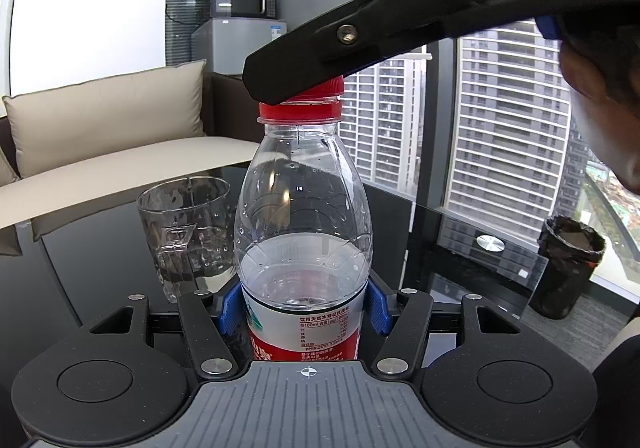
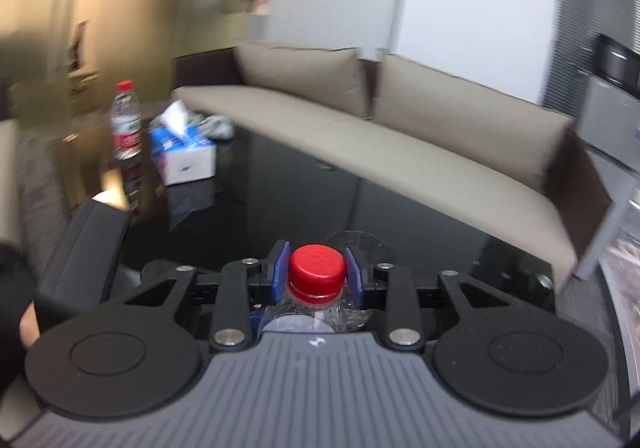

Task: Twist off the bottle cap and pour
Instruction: 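Twist the red cap with the right tool while the left tool holds the bottle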

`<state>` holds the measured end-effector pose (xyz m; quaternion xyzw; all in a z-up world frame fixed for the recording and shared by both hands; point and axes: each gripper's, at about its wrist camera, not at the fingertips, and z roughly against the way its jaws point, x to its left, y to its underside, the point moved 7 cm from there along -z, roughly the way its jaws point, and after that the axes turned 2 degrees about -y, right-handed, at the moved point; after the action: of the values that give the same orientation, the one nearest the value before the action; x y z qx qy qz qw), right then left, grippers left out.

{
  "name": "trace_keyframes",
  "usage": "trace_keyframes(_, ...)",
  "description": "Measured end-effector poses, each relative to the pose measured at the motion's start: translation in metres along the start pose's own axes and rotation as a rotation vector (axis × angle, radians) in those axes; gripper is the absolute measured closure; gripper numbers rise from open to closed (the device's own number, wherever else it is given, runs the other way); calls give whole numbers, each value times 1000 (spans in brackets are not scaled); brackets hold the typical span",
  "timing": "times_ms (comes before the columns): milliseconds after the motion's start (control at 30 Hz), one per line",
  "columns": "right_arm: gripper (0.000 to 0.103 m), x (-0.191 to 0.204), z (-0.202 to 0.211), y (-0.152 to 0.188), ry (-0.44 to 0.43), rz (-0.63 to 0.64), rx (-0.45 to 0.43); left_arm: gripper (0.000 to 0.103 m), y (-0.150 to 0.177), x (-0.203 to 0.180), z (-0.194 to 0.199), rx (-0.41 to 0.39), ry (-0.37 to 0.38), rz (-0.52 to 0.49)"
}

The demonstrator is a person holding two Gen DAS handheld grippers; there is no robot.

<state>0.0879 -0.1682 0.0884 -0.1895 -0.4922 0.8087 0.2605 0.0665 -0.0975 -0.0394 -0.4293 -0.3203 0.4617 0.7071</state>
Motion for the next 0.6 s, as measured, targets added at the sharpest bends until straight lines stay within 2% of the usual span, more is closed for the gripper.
trace_keyframes(267,71,-11,-3,-7,-149,74,64,47,0,1,1,0,1,0)
trace_keyframes(333,66,-5,-1,-9,-60,61,38,47,0,1,1,0,0,-1)
trace_keyframes(367,59,-2,0,-8,-3,51,25,47,0,1,1,-1,0,-1)
trace_keyframes(400,59,1,1,-7,38,36,14,47,0,0,1,-1,0,-2)
trace_keyframes(600,59,16,5,1,134,-66,-33,47,0,2,2,1,0,3)
